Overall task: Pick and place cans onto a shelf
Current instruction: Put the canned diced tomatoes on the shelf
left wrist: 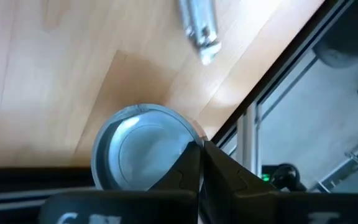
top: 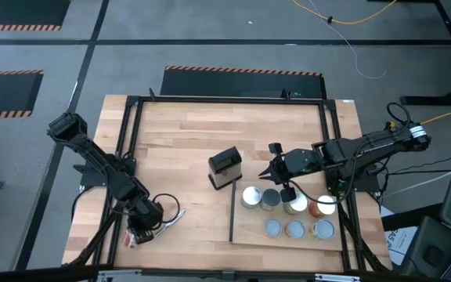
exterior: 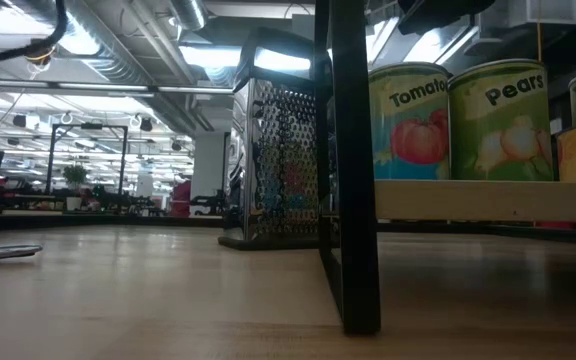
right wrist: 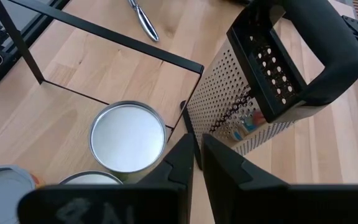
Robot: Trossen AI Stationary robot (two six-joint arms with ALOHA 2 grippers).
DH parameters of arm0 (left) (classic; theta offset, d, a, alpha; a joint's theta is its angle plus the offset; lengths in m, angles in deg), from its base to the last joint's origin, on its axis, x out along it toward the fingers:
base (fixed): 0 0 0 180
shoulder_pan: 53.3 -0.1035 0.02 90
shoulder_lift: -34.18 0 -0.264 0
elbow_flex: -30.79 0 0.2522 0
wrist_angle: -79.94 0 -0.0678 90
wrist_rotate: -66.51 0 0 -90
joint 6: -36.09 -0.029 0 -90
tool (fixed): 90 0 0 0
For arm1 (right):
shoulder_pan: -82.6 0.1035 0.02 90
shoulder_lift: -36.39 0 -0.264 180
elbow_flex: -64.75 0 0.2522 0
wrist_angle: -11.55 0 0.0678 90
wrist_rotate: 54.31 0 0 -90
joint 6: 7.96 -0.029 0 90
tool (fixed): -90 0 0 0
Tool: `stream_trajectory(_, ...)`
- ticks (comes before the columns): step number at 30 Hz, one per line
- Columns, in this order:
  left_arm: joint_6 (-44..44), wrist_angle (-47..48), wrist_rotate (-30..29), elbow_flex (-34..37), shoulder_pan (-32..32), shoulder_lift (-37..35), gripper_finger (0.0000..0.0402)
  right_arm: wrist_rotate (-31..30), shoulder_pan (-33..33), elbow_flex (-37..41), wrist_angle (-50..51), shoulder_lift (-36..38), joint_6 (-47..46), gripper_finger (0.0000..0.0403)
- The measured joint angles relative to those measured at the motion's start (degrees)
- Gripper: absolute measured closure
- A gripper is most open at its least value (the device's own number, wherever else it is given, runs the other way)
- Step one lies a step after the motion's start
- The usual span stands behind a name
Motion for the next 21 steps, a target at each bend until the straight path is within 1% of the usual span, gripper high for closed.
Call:
stream_trajectory(8, -0.83, 0.04, -7.91, -3.91, -0.02, 0.01, 0.0401, -0.01, 0.00, 0.00, 0.00, 0.00, 0.01, 0.0366)
stream_trajectory(17, -7.64, 2.02, -9.93, -10.57, -0.04, 0.03, 0.0401, -0.01, 0.00, 0.00, 0.00, 0.00, 0.01, 0.0366)
stream_trajectory(19, -9.19, 1.97, -11.45, -12.02, -0.04, 0.03, 0.0401, -0.01, 0.00, 0.00, 0.00, 0.00, 0.01, 0.0366)
stream_trajectory(21, -10.43, 1.40, -14.45, -13.09, -0.39, 0.01, 0.0401, -0.01, 0.00, 0.00, 0.00, 0.00, 0.01, 0.0366)
